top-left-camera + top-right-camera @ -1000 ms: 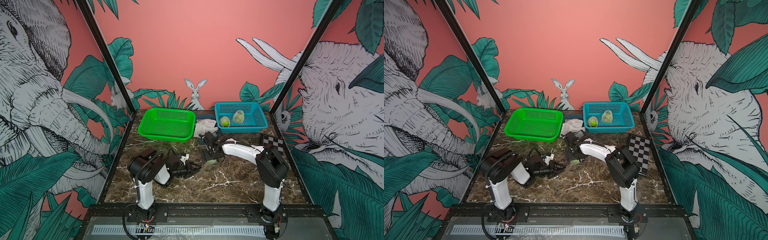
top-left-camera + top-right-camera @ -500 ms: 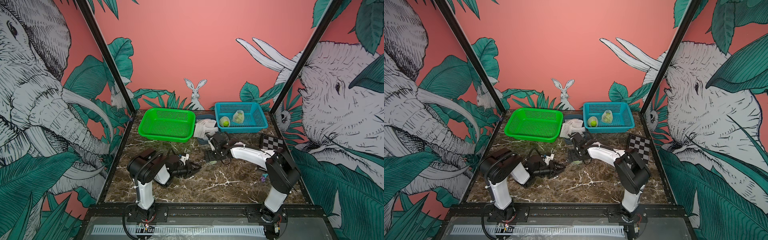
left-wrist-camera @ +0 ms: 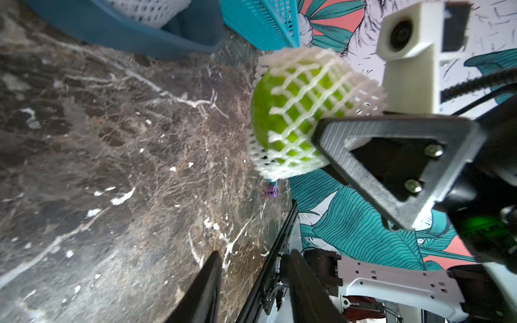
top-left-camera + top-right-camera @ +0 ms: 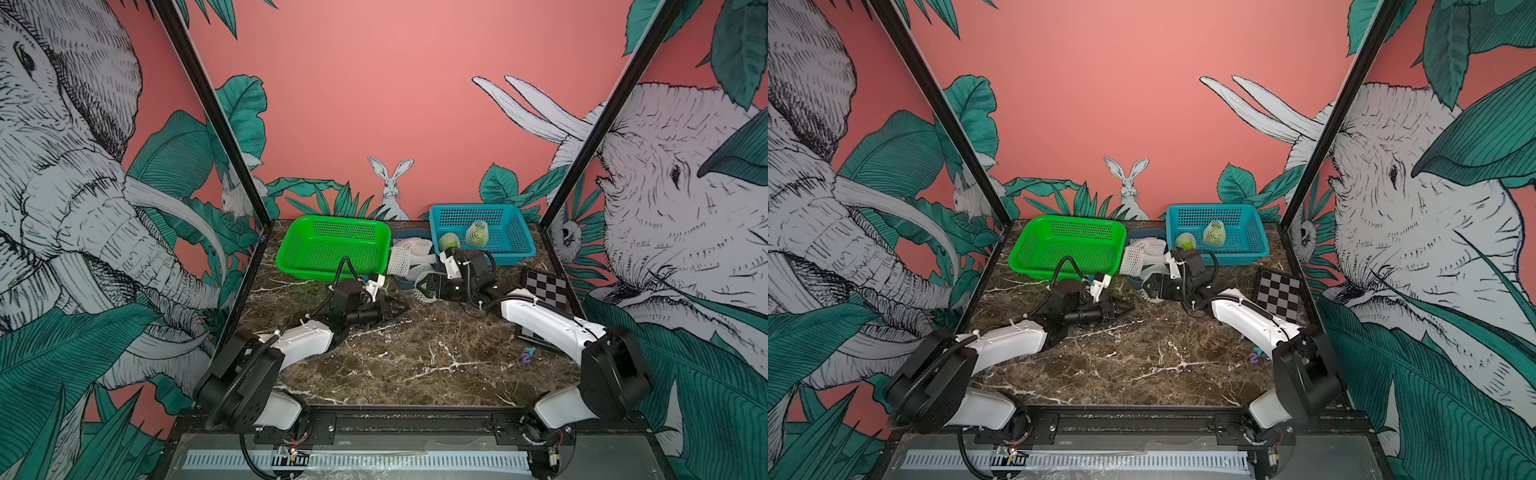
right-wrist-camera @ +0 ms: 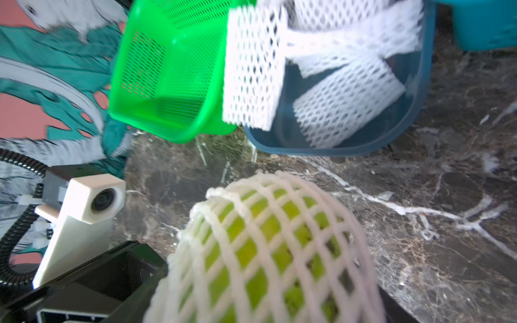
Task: Sleeve custard apples in foam nets
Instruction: Pick up the custard apple from the center of the board, then place the custard apple in the basket.
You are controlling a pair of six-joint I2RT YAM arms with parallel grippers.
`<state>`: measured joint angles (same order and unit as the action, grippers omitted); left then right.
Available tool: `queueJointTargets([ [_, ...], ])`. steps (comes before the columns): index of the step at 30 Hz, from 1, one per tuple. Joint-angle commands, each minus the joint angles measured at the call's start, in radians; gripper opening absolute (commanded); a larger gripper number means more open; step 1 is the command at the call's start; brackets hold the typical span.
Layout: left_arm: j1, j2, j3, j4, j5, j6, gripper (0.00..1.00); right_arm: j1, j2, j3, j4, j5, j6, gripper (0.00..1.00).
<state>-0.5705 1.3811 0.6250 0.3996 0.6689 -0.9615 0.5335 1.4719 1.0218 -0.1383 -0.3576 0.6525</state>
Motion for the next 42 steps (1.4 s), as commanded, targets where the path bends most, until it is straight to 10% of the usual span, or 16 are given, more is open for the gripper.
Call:
queueJointTargets([
  [1, 0.001, -0.089, 0.074, -0.269, -0.121, 0.138, 0.55, -0.021, -0.037, 0.009, 0.069, -0.044, 0.031, 0.86],
  [10, 0.001, -0.182, 0.250, -0.495, -0.248, 0.275, 0.64, -0.107, -0.041, 0.108, 0.063, 0.040, 0.023, 0.86],
  [31, -0.004, -0.114, 0.255, -0.376, -0.227, 0.212, 0.64, -0.271, 0.365, 0.529, -0.010, 0.458, -0.149, 0.86],
  [42, -0.003, -0.092, 0.224, -0.342, -0.230, 0.178, 0.63, -0.347, 0.553, 0.667, -0.097, 0.454, -0.153, 0.86],
])
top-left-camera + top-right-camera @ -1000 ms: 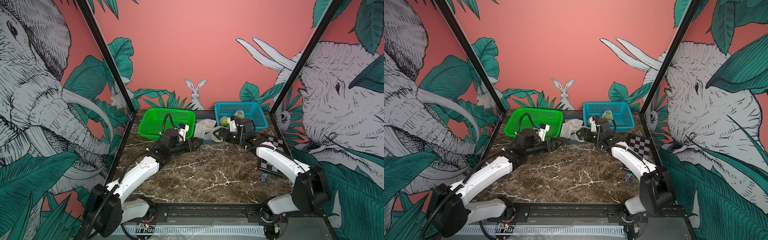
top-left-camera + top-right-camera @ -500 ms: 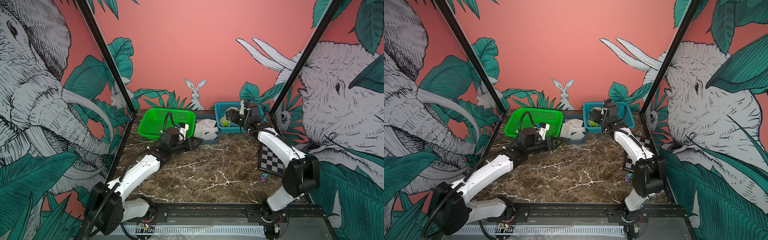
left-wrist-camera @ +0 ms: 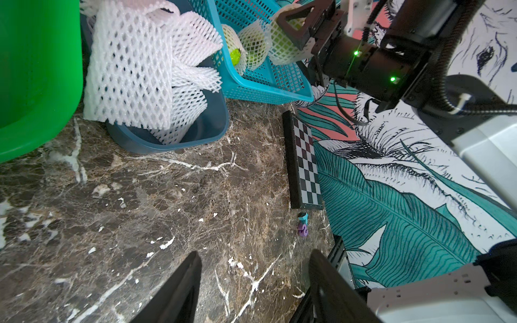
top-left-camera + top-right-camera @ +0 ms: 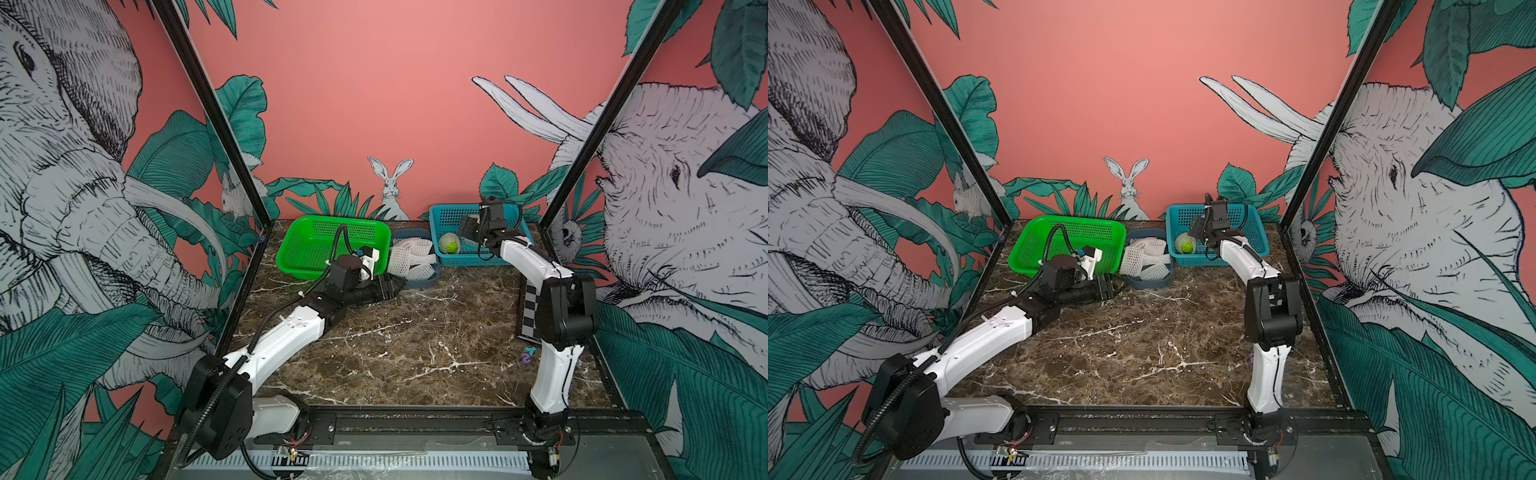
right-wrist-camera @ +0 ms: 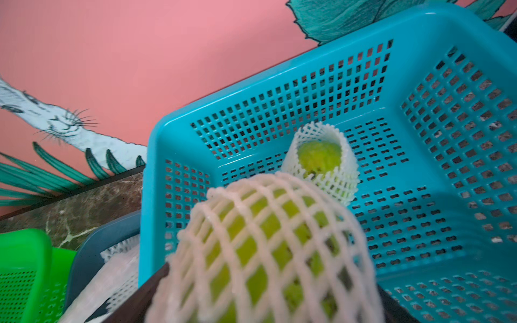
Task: Sleeve custard apples in foam nets
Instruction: Place the custard apple in the basket.
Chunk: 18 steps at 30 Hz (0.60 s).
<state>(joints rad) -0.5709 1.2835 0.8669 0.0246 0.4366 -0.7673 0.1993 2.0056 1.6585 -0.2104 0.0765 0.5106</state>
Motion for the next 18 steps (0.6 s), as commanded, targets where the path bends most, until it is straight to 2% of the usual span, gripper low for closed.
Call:
queueJointTargets([
  [1, -0.004, 0.010, -0.018, 0.036, 0.005, -0.019, 0.63, -0.014, 0.029, 0.031, -0.028, 0.014, -0.016, 0.86],
  [13, -0.003, 0.061, -0.026, 0.082, 0.032, -0.055, 0.63, -0.032, 0.129, 0.070, -0.094, -0.059, -0.034, 0.85],
  [18, -0.003, 0.077, -0.020, 0.089, 0.040, -0.061, 0.63, -0.032, 0.174, 0.125, -0.169, -0.047, -0.057, 0.85],
])
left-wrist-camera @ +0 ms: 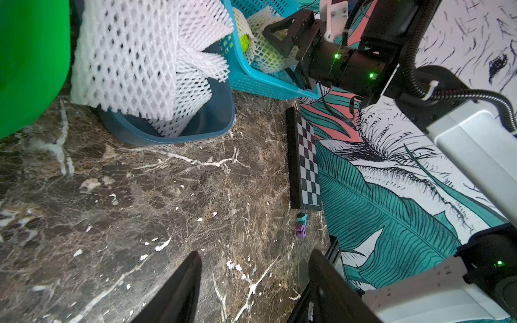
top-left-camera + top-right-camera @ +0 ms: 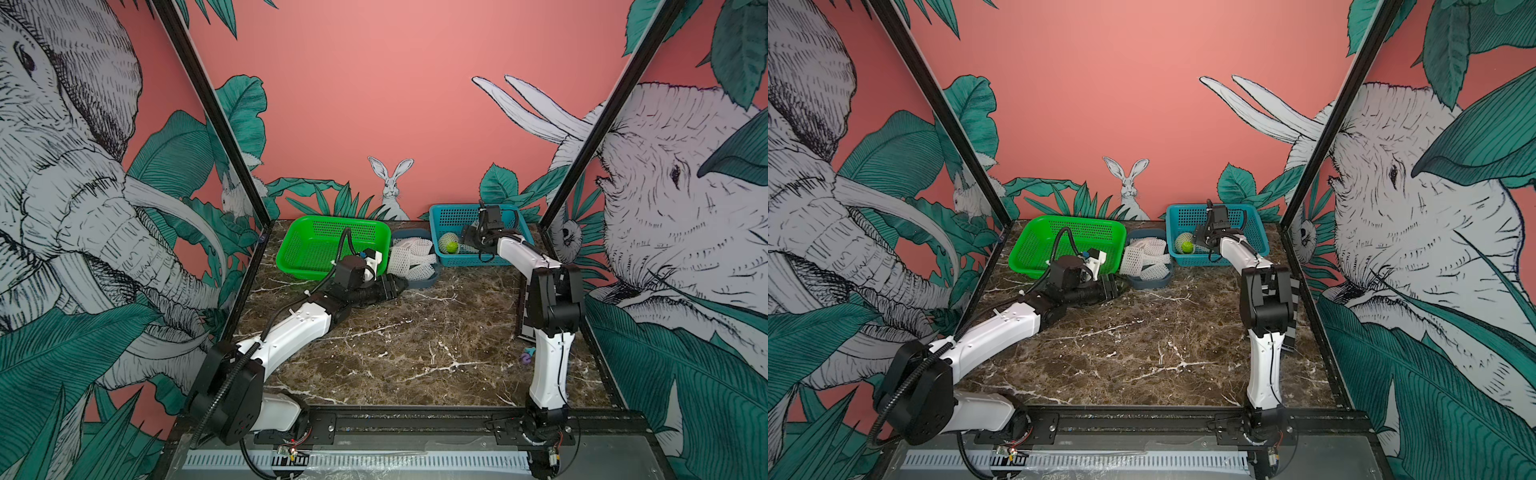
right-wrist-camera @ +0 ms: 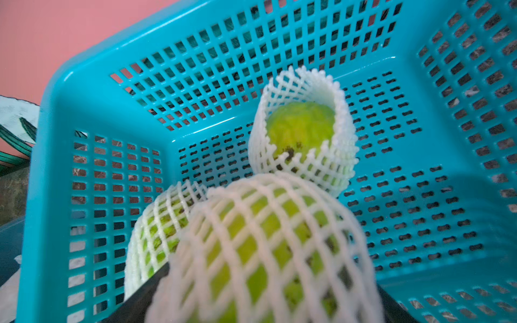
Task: Sleeve custard apples in foam nets
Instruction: Place the custard apple in the basket.
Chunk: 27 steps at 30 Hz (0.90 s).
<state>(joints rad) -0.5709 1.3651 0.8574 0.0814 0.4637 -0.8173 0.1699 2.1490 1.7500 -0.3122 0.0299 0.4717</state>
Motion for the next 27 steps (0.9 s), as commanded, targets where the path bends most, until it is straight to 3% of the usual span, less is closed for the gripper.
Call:
queueJointTargets([
  [1, -0.003, -0.003, -0.010, 0.032, 0.013, -0.012, 0.63, -0.002, 0.036, 0.041, -0.082, 0.003, -0.023, 0.85],
  [14, -0.004, 0.019, -0.010, 0.039, 0.022, -0.028, 0.63, -0.003, 0.116, 0.180, -0.266, 0.023, -0.053, 0.87],
  [27, -0.003, 0.015, -0.025, 0.057, 0.035, -0.038, 0.62, -0.002, 0.082, 0.192, -0.278, 0.001, -0.053, 0.96],
])
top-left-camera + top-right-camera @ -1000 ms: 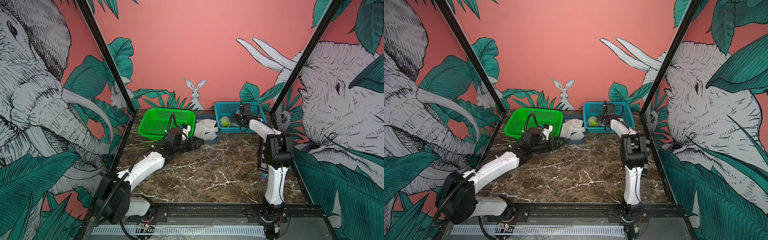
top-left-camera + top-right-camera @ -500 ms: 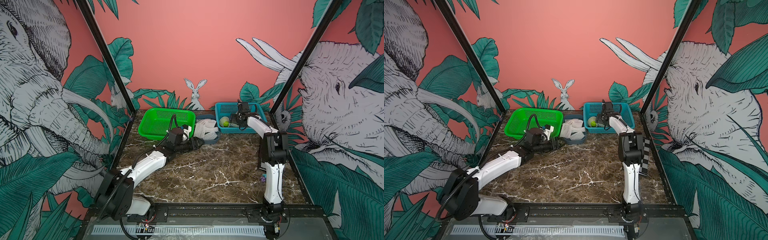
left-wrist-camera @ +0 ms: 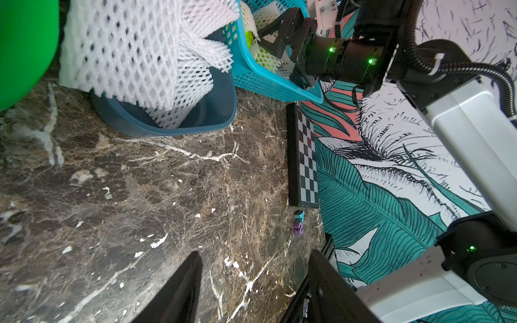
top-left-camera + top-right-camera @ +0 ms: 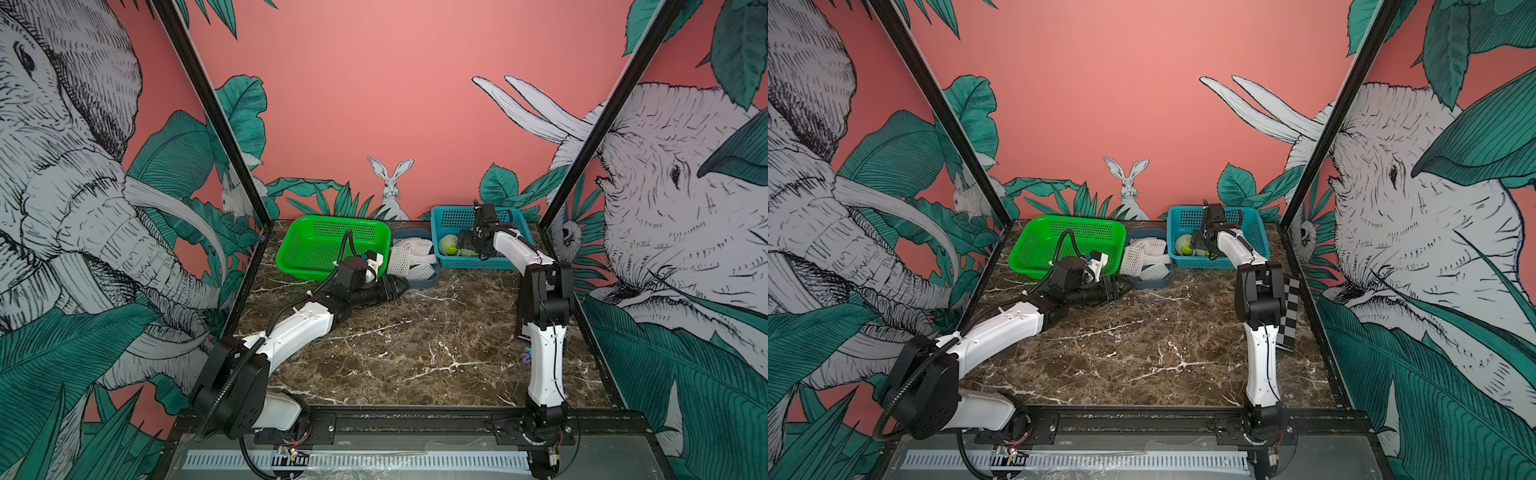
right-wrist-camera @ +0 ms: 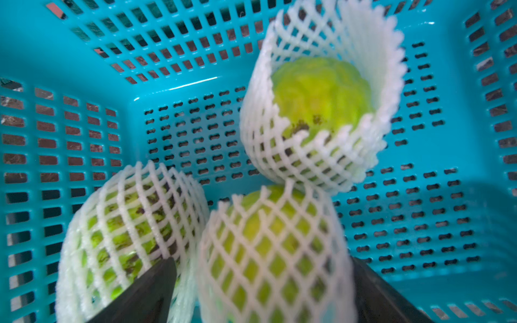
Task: Sleeve custard apples in foam nets
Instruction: Place the custard apple in the basket, then reset both arms
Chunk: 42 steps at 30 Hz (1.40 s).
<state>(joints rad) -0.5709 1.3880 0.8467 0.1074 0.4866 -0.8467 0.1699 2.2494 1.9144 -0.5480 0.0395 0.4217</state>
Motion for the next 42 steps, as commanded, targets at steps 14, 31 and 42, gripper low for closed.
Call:
queueJointTargets([
  [14, -0.002, -0.019, -0.002, -0.003, -0.024, 0.029, 0.65, -0.003, -0.219, -0.084, -0.030, -0.025, -0.006, 0.96],
  [31, 0.111, -0.113, 0.245, -0.561, -0.410, 0.415, 0.99, 0.065, -0.745, -0.670, 0.214, -0.214, -0.099, 0.99],
  [42, 0.137, -0.163, 0.131, -0.439, -0.835, 0.647, 0.99, 0.178, -1.008, -1.068, 0.450, 0.058, -0.268, 0.99],
])
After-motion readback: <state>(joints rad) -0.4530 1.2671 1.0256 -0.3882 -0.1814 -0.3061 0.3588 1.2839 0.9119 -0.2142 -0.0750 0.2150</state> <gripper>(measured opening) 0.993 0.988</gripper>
